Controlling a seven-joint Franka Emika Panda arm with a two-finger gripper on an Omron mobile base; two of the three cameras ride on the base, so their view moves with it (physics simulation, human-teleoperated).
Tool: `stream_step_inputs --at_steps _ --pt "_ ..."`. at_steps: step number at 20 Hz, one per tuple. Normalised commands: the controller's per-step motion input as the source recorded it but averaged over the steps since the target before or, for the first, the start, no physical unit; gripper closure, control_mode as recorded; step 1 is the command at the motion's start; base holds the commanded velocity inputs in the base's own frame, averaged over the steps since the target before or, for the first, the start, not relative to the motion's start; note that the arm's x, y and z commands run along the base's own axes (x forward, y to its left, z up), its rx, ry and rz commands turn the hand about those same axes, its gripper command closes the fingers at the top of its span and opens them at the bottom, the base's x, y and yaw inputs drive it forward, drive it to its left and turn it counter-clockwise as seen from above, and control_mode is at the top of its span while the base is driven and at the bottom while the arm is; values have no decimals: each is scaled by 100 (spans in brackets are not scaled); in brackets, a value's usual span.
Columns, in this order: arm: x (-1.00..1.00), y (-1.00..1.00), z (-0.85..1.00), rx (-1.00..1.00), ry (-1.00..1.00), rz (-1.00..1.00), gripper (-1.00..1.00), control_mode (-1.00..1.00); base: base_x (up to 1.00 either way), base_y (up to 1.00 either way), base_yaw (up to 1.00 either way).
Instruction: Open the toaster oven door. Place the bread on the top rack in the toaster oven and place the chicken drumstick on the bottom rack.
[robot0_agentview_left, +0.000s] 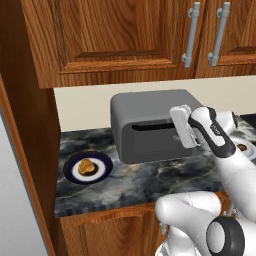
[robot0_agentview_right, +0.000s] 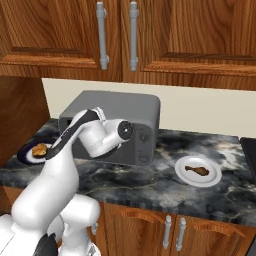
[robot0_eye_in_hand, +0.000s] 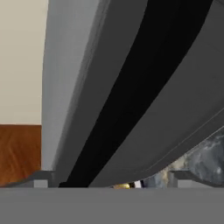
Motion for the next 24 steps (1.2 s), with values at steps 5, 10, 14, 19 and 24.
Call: stream_step_inputs --at_steps 5,10,14,19,24 --pt "62 0 -30 7 -2 -10 -100 -100 0 0 0" --pt "53 -1 -34 5 -1 -5 -100 -100 0 0 0" --pt "26 -1 -37 6 0 -1 100 -100 0 0 0" --pt "3 0 -53 0 7 0 100 -100 0 0 0" --pt "-26 -5 -73 -14 38 7 100 -100 0 0 0"
